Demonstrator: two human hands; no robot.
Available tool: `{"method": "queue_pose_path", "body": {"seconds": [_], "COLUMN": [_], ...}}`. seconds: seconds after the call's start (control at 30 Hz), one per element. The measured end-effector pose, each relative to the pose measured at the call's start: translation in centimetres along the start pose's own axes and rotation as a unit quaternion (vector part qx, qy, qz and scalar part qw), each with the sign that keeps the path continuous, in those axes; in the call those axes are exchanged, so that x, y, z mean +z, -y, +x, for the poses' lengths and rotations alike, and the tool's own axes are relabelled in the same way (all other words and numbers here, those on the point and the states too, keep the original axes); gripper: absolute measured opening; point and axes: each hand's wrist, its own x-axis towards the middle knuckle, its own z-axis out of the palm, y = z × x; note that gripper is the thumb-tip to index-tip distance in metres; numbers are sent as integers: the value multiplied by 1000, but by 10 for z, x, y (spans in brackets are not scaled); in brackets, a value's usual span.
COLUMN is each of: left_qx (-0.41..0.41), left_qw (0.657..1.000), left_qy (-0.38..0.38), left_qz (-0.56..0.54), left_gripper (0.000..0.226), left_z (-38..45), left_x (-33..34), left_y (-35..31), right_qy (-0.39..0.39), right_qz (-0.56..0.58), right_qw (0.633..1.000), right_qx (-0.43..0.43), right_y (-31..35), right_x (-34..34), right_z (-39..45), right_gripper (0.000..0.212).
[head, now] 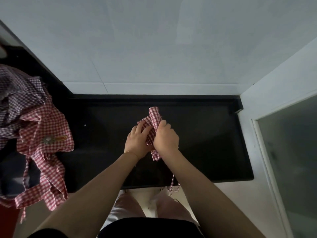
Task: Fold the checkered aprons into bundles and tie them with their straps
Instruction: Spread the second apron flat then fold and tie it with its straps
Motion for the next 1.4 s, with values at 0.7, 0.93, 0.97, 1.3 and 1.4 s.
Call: {"method": "queue_pose_path", "body": {"seconds": [0.7,0.93,0.97,1.3,1.4], "left_qx": [152,117,118,-130,-203], "left_qw": [982,981,983,959,906], "left_qy": [-97,-94,-76,-31,36], "left_qz": [53,-120,-121,-249,-368], "left_gripper": [27,27,32,94,94], "left_z": [14,7,5,-1,5], "left_x": [-40,-21,-21,-23,-28], "left_y": [-1,37,38,28,27], "right_qy": [-40,73,112,302,297], "right_qz": [-20,106,126,298,372], "right_qw": [985,992,985,891,868], "right_qx": [-167,9,42,158,139], "right_y": [1,-30,-33,-40,-45], "right_x": [43,7,8,21,4], "right_z": [-48,-7,-2,1,1], "right_gripper": [40,52,64,68,59]}}
